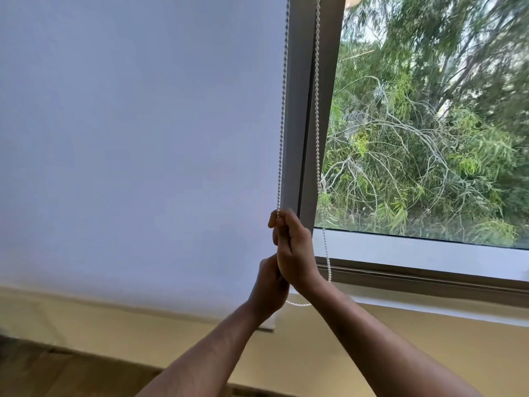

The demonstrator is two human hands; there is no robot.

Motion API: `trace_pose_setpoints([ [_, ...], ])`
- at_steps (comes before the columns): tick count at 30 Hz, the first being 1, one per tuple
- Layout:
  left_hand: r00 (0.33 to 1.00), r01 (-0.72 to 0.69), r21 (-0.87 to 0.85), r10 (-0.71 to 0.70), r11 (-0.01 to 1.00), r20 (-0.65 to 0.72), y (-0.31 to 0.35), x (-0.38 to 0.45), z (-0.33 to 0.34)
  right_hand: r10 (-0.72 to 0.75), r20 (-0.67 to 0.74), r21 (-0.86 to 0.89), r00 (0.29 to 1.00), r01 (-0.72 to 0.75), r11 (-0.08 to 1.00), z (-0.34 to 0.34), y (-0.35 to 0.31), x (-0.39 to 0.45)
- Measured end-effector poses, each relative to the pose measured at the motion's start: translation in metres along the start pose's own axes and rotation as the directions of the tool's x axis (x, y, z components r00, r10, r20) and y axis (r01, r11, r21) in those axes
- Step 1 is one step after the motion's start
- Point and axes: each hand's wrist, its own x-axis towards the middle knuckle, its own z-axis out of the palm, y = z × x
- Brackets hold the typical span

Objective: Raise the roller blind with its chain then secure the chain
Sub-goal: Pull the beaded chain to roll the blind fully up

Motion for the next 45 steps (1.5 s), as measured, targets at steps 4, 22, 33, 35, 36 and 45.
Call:
trace_pose_setpoints([
  [4,0.981,0.115,0.096,-0.128,0.989,0.146,-0.007,0.001,-0.006,-0.035,0.066,-0.168,0.997,0.045,0.985,-0.006,0.011,-0.003],
  [22,0.988,0.142,-0.358,-0.114,0.923,0.100,0.134,0.090,-0.032,-0.090,0.157,-0.648,0.983,0.172,0.742,-0.033,0.048,-0.051],
  [33,0.992,0.060,-0.290,-0.091,0.955,-0.093,0.117,0.064,-0.014,0.176,0.304,-0.791,0.936,0.145,0.595,-0.035,0.062,-0.066],
  [35,0.990,0.087,-0.272,-0.113,0.958,-0.083,0.102,0.052,-0.010,0.249,0.294,-0.829,0.923,0.116,0.546,-0.037,0.068,-0.070],
  [36,0.989,0.100,-0.256,-0.123,0.961,-0.077,0.094,0.046,-0.008,0.286,0.283,-0.845,0.916,0.097,0.526,-0.037,0.070,-0.072],
  [45,0.972,0.198,-0.251,-0.222,0.948,-0.072,0.044,0.011,-0.004,0.438,0.098,-0.547,0.894,-0.319,0.774,-0.045,0.047,-0.029],
])
